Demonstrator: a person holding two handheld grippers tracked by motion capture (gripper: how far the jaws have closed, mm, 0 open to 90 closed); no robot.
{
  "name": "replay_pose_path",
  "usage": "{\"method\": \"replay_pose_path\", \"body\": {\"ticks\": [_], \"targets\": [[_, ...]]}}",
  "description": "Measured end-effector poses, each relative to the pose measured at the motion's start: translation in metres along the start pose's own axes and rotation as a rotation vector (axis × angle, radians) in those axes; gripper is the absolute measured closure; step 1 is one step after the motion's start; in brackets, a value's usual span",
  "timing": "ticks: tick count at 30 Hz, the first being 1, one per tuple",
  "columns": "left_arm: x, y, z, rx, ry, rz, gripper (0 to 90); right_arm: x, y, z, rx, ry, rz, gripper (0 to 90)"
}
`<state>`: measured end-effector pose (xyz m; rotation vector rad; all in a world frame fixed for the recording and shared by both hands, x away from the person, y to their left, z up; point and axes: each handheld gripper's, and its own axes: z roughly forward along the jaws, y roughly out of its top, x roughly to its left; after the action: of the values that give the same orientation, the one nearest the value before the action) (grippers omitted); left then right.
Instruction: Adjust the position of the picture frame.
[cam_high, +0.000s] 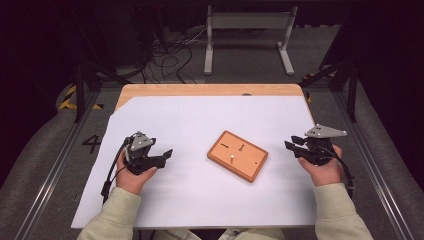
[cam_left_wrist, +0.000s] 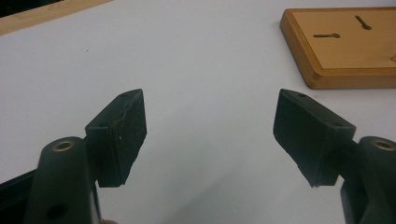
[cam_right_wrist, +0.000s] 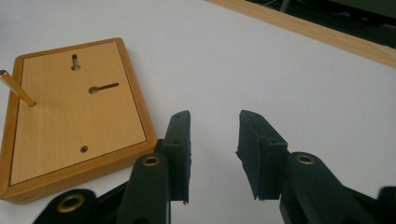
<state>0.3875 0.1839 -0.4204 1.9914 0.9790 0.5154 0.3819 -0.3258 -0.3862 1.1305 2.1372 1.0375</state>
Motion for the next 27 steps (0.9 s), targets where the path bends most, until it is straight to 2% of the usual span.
{"method": "replay_pose_path", "body": {"ticks": [11,14,18,27], "targets": [[-0.002,0.001,0.0,-0.003,-0.01,0.0,26.4,0.001,0.003,-0.002,-0.003,0.007,0.0,68.9],[-0.002,0.001,0.0,-0.002,-0.012,-0.001,26.4,0.001,0.003,-0.002,-0.002,0.015,0.0,75.6],[-0.001,0.001,-0.001,-0.001,-0.011,0.001,26.4,0.001,0.006,-0.001,0.005,0.034,0.001,89.4],[-0.001,0.0,-0.003,-0.006,-0.007,-0.008,26.5,0.005,0.021,0.006,0.003,0.042,-0.009,90.0]]}}
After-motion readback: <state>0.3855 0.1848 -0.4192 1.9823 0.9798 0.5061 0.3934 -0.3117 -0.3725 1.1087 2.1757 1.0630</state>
